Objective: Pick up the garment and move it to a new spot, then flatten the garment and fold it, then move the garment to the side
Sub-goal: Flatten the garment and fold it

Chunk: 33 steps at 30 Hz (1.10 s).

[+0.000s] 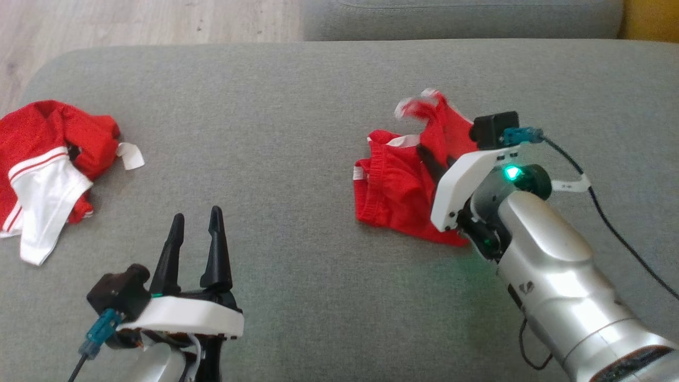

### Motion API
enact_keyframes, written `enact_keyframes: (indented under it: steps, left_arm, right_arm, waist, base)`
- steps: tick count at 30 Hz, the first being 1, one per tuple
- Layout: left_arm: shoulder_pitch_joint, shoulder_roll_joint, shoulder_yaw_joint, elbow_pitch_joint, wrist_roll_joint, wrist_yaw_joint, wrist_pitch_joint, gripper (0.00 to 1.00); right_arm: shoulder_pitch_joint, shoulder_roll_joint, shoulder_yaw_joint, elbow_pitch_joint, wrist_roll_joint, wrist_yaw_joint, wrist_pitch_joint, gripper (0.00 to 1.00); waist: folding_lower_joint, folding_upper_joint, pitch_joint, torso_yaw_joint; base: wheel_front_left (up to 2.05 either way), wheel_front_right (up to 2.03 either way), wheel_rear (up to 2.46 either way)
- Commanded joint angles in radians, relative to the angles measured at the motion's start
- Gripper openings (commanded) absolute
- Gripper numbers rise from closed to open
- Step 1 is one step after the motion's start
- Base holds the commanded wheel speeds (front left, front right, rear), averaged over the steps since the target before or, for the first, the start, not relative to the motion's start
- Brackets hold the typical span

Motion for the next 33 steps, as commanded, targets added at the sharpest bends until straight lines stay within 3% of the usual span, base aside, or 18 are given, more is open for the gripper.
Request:
enact_keyframes:
  steps: [1, 12, 13, 14, 15, 26, 33]
  left_arm:
    - [-0.02, 0.008, 0.035, -0.023, 0.0, 0.002, -0.013, 1.0]
    - [-0.029, 0.002, 0.039, -0.012, -0.002, 0.0, -0.023, 1.0]
    - [-0.03, 0.002, 0.039, -0.012, -0.002, 0.0, -0.023, 1.0]
    - [-0.032, 0.002, 0.039, -0.011, -0.002, -0.001, -0.023, 1.0]
    - [-0.033, 0.001, 0.038, -0.01, -0.002, -0.001, -0.024, 1.0]
    - [-0.028, -0.003, 0.041, -0.002, -0.007, 0.002, -0.031, 1.0]
    - [-0.021, -0.008, 0.038, -0.003, -0.006, 0.003, -0.035, 1.0]
  right_arm:
    - [0.001, 0.022, 0.025, -0.049, -0.001, 0.008, 0.002, 0.0]
    - [0.024, 0.029, 0.109, -0.108, 0.01, 0.008, 0.029, 0.0]
    - [0.025, 0.029, 0.123, -0.118, 0.014, 0.008, 0.028, 0.14]
    - [0.027, 0.029, 0.138, -0.13, 0.022, 0.008, 0.027, 0.45]
    - [0.028, 0.029, 0.151, -0.14, 0.027, 0.008, 0.024, 0.98]
    - [0.057, 0.023, 0.2, -0.215, 0.045, 0.008, -0.04, 1.0]
    - [0.084, -0.022, 0.127, -0.259, 0.02, 0.008, -0.11, 1.0]
  waist:
    - [0.0, 0.0, 0.001, 0.012]
    - [0.0, 0.0, 0.006, 0.015]
    - [0.0, 0.0, 0.007, 0.015]
    - [0.0, 0.0, 0.007, 0.015]
    - [0.0, 0.0, 0.008, 0.014]
    - [0.0, 0.0, -0.006, -0.006]
    - [0.0, 0.0, -0.018, -0.026]
  base:
    - [0.0, 0.0, 0.0]
    - [0.0, 0.0, 0.0]
    - [0.0, 0.0, 0.0]
    - [0.0, 0.0, 0.0]
    - [0.0, 0.0, 0.0]
    - [0.0, 0.0, 0.0]
    - [0.0, 0.0, 0.0]
